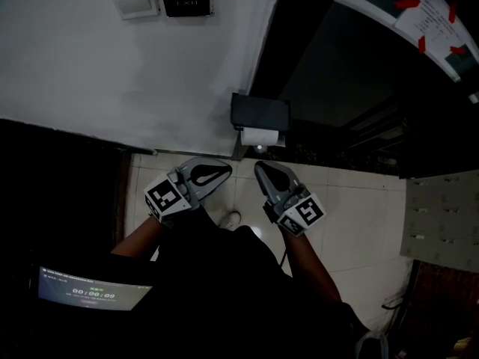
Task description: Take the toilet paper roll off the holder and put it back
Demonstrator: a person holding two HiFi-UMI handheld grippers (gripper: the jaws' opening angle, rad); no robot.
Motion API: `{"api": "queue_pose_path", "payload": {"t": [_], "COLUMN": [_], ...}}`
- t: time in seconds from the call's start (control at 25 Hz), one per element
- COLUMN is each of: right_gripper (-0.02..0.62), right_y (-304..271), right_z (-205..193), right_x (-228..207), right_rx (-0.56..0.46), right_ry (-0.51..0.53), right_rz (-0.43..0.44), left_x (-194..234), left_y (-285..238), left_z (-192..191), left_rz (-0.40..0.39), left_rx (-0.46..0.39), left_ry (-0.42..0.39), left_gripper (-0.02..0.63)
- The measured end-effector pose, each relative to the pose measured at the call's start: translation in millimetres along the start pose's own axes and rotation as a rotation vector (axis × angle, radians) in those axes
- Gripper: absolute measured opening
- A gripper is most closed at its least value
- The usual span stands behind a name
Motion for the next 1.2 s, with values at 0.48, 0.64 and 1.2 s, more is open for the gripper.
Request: {"api": "queue_pose_path", "payload": {"t": [0.48,0.64,1.2], "right_gripper": [0.002,0.002,0.002], "right_y": [-4.4,-5.7,-4.0], "right_z": [27.2,30.1,28.7], "right_x": [25.4,25.4,24.1], "right_rx": [0.006,0.011,0.019], "right_ry": [0.158,0.165,0.163], "right_rz": [0.095,0.101,0.097], "left_x": [-3.6,-4.1,-6.3], "left_y": [-0.7,-2.6,-3.9], "left_z": [2.5,5.7,7.1], "left_rz": [0.008,0.011,0.012], "left_rx": [0.004,0.003,-0.01], "left_ry": [0.011,0.02,0.011], "left_gripper": [0.002,0.002,0.002]}}
Point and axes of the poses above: the fingertips, and each gripper's own axes: y backward along the fingers, x to its left, z out of its top, the point moved 10 cm from there along y, backward along the fingers, and after that the axes turned 10 degrees about -z, right-handed, at the moved point
